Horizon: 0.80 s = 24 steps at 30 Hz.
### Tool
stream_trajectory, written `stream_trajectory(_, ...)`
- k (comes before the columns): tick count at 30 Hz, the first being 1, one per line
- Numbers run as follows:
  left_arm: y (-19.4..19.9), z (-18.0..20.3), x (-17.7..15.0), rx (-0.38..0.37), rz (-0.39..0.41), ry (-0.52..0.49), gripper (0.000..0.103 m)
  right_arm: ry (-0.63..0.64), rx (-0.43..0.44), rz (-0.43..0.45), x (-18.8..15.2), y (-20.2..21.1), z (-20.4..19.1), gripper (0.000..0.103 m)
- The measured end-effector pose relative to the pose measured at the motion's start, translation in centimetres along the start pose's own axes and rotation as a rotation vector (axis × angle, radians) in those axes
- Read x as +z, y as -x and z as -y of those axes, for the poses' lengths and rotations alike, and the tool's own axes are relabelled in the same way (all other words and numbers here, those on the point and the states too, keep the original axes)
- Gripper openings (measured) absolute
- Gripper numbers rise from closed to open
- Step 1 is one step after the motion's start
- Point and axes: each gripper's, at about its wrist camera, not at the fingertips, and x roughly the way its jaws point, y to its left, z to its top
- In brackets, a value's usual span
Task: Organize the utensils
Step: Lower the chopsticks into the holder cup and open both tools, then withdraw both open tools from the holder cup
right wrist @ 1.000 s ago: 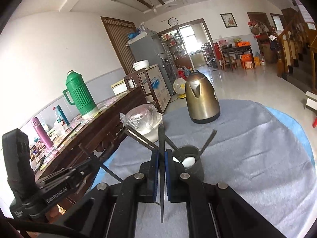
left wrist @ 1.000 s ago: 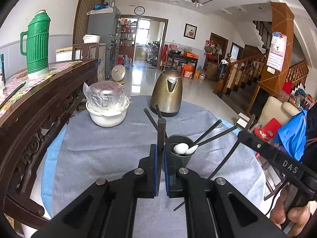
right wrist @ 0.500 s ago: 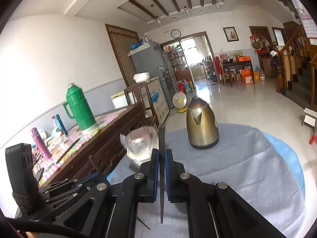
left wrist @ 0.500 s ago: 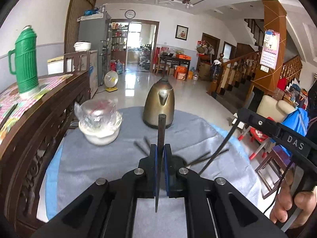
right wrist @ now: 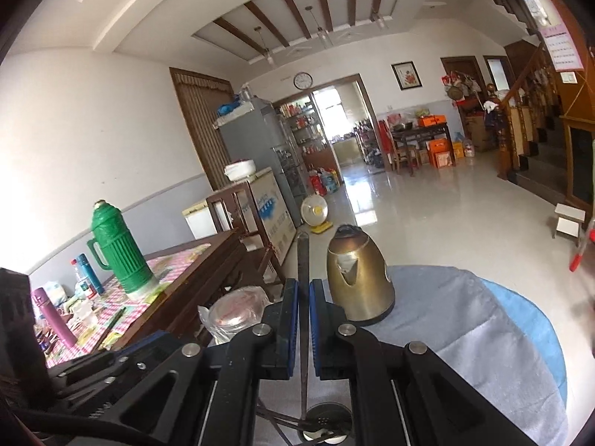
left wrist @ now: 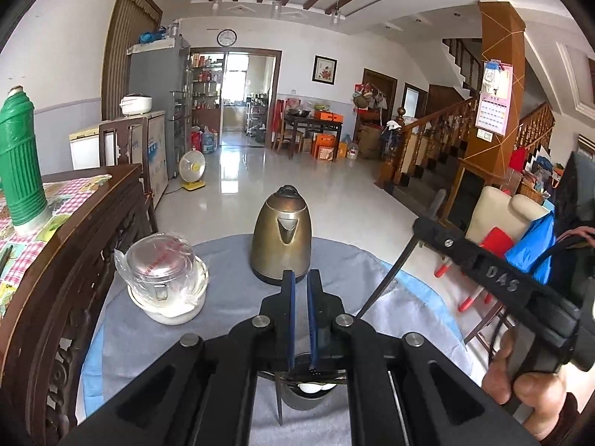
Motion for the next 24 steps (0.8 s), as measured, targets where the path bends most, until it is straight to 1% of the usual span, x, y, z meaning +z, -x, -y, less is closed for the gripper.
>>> stream_trajectory(3,-0.8,-0.5,-0.8,0.006,-0.019,0.003,0.006,0.01,-0.015,-0.022,-0.8,-1.1,0.5,0.006)
stream_trajectory(6,-1.4,-1.5,-1.5,0.006,-0.039,0.028,0.006,0.055,-0.044,-0.045,-2.4,-2.1,0.3,0.006)
stream_trajectory(9,-1.0,-2.0,-1.9,0.019,-0.032,0.031,0.006,0.081,-0.058,-0.067,-3.5,-3.1,0.3,0.006)
stream_trajectory(11,-0.5,-2.2,-2.1,0.016,-0.026,0.031,0.006,0.099,-0.063,-0.101,-4.3,-4.0,0.3,0.006)
stream_trajectory(12,0.0,-2.3,-2.2,0.018,-0.02,0.028,0.006,0.112,-0.067,-0.135,-4.8,-4.7,0.3,0.007)
stream_trajectory(14,1.0,-2.4,-2.6,0.028,-0.003,0.017,0.006,0.091,-0.054,-0.193,-5.5,-5.6,0.7,0.009)
stream_trajectory(16,1.9,-2.6,-3.1,0.036,0.004,0.007,0.006,0.05,-0.022,-0.229,-5.9,-5.7,1.4,0.01)
stream_trajectory(17,2.2,-2.7,-3.2,0.039,0.003,0.005,0.006,0.034,-0.022,-0.24,-6.0,-5.5,1.6,0.011)
stream_trajectory(18,2.7,-2.9,-3.7,0.051,-0.003,0.003,0.006,0.012,-0.021,-0.252,-6.0,-5.4,1.8,0.015)
stream_trajectory(20,3.3,-3.4,-4.5,0.07,-0.011,0.005,0.007,-0.038,0.006,-0.257,-5.7,-4.6,2.4,0.02)
stream_trajectory(22,3.9,-4.0,-5.7,0.086,-0.02,0.011,0.01,-0.054,0.029,-0.243,-5.4,-3.6,2.4,0.024)
stream_trajectory(24,4.6,-4.6,-7.5,0.104,-0.032,0.018,0.018,-0.054,0.053,-0.232,-5.1,-2.6,2.0,0.024)
